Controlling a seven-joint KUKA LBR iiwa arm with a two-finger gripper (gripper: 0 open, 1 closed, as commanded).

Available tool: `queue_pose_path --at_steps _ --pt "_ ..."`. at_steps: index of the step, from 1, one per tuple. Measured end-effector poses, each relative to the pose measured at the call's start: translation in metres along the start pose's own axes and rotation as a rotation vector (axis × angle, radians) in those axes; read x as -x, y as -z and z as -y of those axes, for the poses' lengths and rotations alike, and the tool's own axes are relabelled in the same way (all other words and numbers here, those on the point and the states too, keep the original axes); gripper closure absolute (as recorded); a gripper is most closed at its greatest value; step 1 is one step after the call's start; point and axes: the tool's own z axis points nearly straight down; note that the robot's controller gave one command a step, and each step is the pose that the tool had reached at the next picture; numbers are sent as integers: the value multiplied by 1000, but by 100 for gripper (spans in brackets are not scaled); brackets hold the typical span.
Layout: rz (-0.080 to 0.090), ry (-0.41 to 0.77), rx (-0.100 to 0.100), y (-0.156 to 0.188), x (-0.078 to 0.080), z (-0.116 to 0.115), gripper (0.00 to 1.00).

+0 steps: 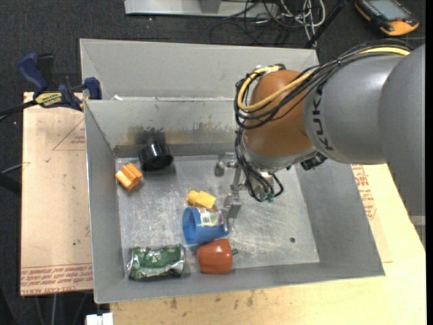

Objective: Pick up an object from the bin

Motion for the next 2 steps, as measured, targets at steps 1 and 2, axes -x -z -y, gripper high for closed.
queue_pose_path --at_steps 1,2 --pt "-9 -122 -2 -6 10 -19 0" --pt "-1 -43 -1 -2 18 -33 0"
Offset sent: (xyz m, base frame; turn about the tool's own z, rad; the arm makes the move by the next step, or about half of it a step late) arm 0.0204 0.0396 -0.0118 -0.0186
